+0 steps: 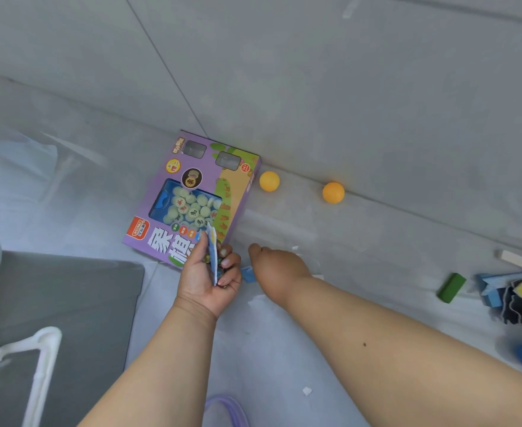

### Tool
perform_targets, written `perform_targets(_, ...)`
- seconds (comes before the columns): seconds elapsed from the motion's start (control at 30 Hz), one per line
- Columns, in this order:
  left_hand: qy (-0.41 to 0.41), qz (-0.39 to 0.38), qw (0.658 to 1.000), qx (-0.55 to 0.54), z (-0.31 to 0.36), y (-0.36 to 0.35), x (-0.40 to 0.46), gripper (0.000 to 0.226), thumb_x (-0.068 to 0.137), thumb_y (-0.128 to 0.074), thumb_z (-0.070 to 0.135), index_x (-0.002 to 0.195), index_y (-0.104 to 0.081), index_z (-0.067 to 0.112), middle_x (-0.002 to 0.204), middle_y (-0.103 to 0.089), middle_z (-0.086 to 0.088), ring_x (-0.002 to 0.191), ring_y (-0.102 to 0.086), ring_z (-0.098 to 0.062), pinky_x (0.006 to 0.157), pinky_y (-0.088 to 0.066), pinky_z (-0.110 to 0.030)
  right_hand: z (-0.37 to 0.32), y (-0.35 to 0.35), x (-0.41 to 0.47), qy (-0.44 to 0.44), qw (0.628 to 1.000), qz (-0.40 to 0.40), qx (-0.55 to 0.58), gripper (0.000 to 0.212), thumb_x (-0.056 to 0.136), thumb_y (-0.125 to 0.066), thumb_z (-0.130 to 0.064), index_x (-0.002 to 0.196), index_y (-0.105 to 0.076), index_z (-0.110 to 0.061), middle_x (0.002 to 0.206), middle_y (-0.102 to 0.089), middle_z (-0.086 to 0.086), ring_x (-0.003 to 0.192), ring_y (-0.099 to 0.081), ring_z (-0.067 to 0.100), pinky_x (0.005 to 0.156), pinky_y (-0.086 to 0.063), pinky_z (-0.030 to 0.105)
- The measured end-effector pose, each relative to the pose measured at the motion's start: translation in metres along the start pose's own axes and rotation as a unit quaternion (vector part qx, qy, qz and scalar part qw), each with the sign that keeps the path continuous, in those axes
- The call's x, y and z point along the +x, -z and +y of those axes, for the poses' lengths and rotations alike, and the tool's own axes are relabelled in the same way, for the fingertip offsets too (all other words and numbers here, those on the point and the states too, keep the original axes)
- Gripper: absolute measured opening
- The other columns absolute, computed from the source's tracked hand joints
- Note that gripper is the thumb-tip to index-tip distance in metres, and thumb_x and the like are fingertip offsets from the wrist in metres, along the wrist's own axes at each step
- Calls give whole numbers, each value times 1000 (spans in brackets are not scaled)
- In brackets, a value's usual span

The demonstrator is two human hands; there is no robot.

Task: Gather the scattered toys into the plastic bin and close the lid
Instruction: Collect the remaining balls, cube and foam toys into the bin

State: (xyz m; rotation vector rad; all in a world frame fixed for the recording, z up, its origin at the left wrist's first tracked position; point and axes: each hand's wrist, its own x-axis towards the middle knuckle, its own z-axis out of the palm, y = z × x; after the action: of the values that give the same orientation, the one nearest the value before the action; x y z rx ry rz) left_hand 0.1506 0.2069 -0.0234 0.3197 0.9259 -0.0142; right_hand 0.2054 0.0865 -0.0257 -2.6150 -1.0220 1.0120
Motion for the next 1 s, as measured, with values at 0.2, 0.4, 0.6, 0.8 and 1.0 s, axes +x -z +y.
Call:
perform_targets(0.2, 14, -9, 1000, 8, -6, -4, 3, 42, 84, -53, 44, 54, -56, 15, 57, -40, 4, 42, -38, -7, 33, -15, -12, 48, 13, -24, -78, 994, 64, 48, 30, 91, -46, -15, 120, -48, -12, 120, -48, 11, 97, -58, 35, 69, -42, 36)
perform_targets(0.4, 34, -2, 999, 33, -19, -12, 3, 29, 80, -55, 42, 64, -52, 17, 56, -39, 5, 41, -38, -6, 31, -17, -12, 68, 2, -38, -73, 997, 35, 7, 31, 91, -48, -29, 115, -45, -10, 116, -54, 8, 98, -59, 31, 65, -32, 30)
perform_targets(0.6, 42, 12, 997, 57, -24, -18, 4, 29, 79, -56, 41, 66, -50, 17, 57, -40, 3, 41, -39, -7, 31, -17, -11, 71, -16, -37, -60, 997, -8, -47, 36, 90, -50, -24, 122, -42, -9, 111, -58, 9, 88, -59, 29, 64, -40, 32)
perform_targets(0.8, 48, 14, 995, 89, -28, -29, 16, 33, 91, -50, 42, 73, -51, 15, 59, -46, 4, 42, -41, -5, 27, -21, -13, 83, -9, -35, -88, 996, 2, 21, 28, 94, -45, -22, 116, -43, -5, 118, -46, 13, 92, -58, 33, 61, -30, 30)
perform_targets(1.0, 24, 14, 989, 143, -27, -46, 29, 23, 97, -46, 32, 83, -56, 15, 61, -46, 3, 43, -41, -4, 27, -22, -13, 97, 16, -23, -152, 983, 50, 93, 24, 95, -40, -14, 115, -36, -3, 101, -57, 17, 85, -60, 33, 61, -33, 28)
